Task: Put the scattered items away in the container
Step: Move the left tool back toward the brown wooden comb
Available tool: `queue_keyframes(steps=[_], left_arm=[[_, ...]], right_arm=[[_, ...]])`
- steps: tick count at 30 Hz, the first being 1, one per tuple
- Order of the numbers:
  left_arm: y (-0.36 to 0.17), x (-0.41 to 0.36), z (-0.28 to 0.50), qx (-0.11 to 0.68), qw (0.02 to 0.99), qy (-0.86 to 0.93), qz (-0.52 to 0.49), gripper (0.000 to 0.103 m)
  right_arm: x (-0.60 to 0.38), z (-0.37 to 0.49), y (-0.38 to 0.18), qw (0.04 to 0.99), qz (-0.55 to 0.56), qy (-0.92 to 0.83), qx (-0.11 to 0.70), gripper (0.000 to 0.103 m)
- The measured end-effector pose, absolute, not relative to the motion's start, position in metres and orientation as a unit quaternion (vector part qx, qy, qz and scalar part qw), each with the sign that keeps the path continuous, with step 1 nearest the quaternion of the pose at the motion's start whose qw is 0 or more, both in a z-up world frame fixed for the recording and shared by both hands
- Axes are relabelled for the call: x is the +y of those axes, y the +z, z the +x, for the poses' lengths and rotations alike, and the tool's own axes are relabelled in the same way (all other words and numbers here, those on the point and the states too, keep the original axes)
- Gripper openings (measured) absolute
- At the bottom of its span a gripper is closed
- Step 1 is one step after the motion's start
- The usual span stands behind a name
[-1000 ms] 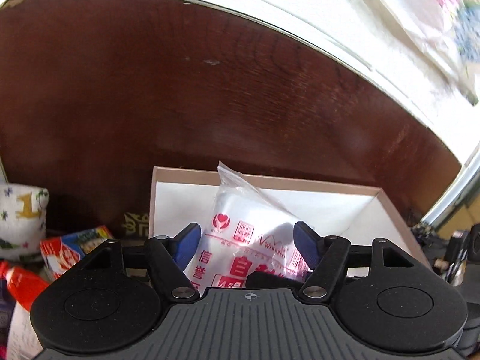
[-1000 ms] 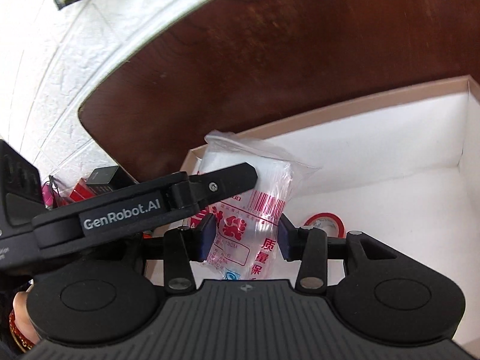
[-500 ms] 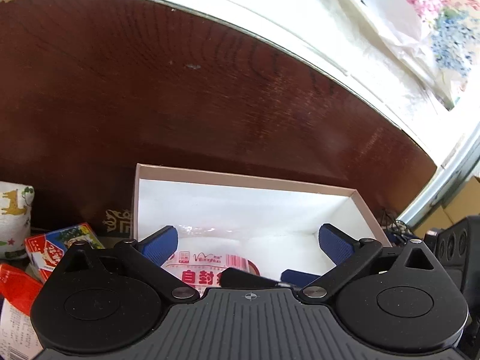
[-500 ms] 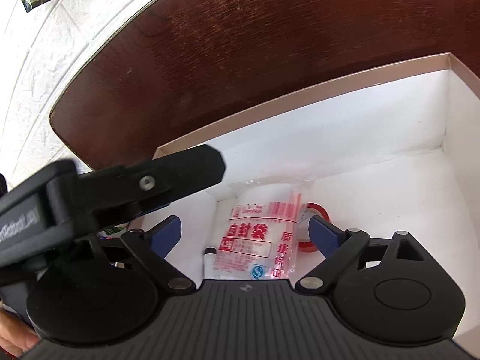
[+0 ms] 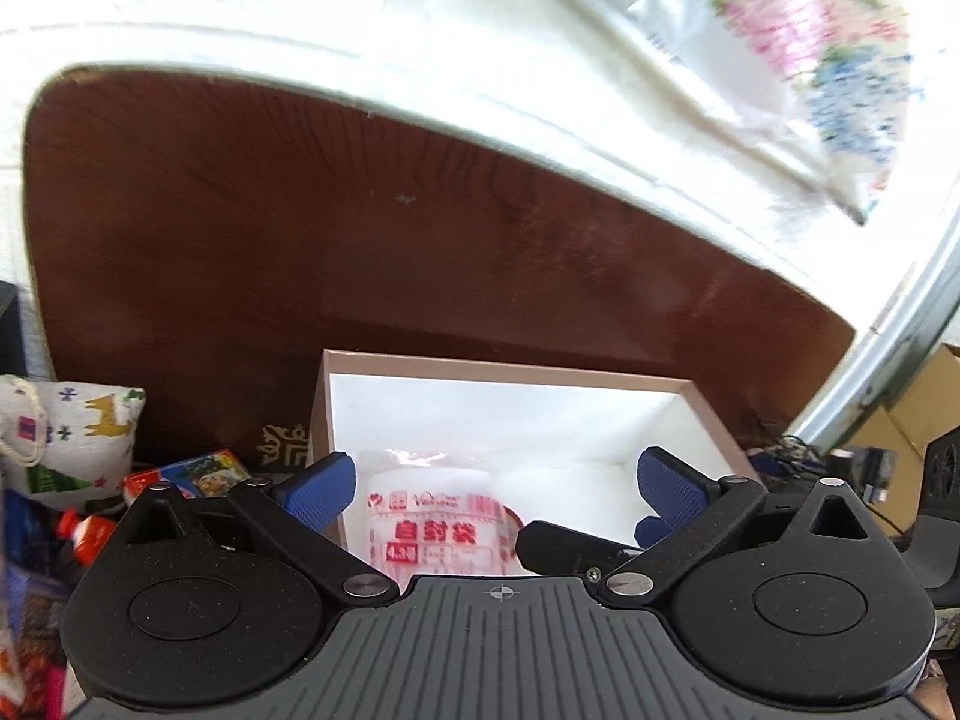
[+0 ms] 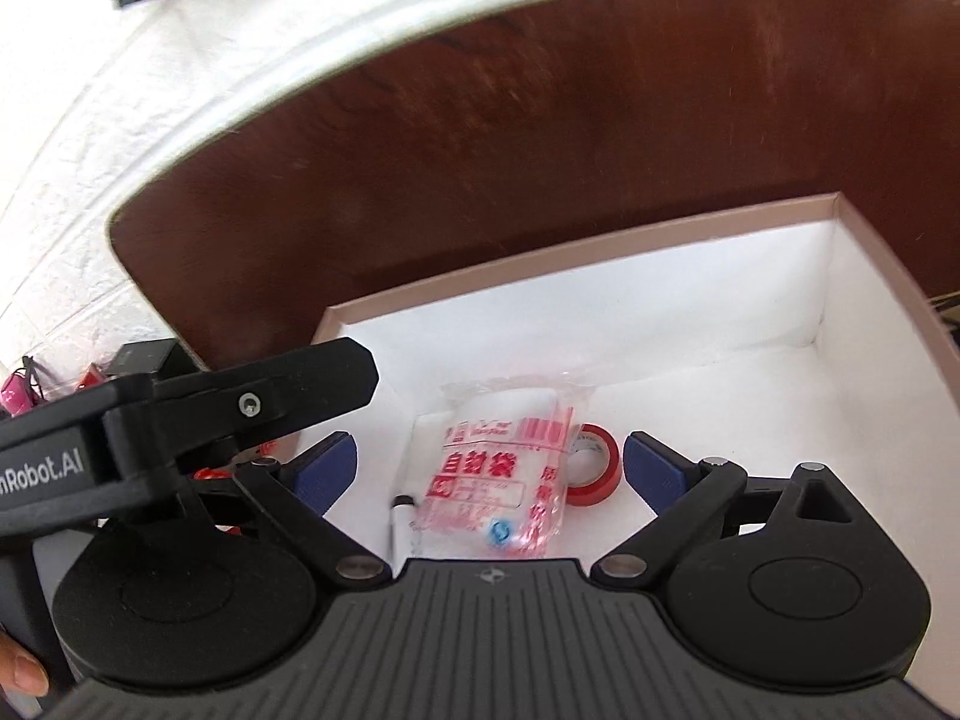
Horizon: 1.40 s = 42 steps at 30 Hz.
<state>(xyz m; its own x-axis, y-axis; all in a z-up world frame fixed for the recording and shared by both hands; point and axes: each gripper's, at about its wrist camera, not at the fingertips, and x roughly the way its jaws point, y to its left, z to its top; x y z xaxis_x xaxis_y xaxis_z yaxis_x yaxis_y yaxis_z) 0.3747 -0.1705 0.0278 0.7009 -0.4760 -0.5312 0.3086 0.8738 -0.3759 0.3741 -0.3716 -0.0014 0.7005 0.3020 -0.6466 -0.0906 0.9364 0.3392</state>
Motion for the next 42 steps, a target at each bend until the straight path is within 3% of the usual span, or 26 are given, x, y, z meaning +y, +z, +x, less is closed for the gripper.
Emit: queue_keyframes(steps=[10,19,30,42], left_arm=[[0.061,-0.139,0.275,0.278,0.916,-0.264,-0.120,0.103],[0.052,-0.062,0.161,0.243,0.924,-0.242,-0.169,0.103],[-0.014,0.024,0.068,0.267,0.928,-0.170,-0.197,0.103],[-0.079,0.061,0.079,0.331,0.913,-0.102,-0.215,0.103]], right_arm=[[-0.333,0.267,0.040,0.935,0.103,0.143,0.308,0.098],[-0.262,0.160,0.060,0.958,0.003,0.181,0.223,0.101],[-0.181,0.077,-0.006,0.942,0.032,0.258,0.213,0.099],[-0.143,0.078,-0.071,0.905,0.068,0.284,0.311,0.089]])
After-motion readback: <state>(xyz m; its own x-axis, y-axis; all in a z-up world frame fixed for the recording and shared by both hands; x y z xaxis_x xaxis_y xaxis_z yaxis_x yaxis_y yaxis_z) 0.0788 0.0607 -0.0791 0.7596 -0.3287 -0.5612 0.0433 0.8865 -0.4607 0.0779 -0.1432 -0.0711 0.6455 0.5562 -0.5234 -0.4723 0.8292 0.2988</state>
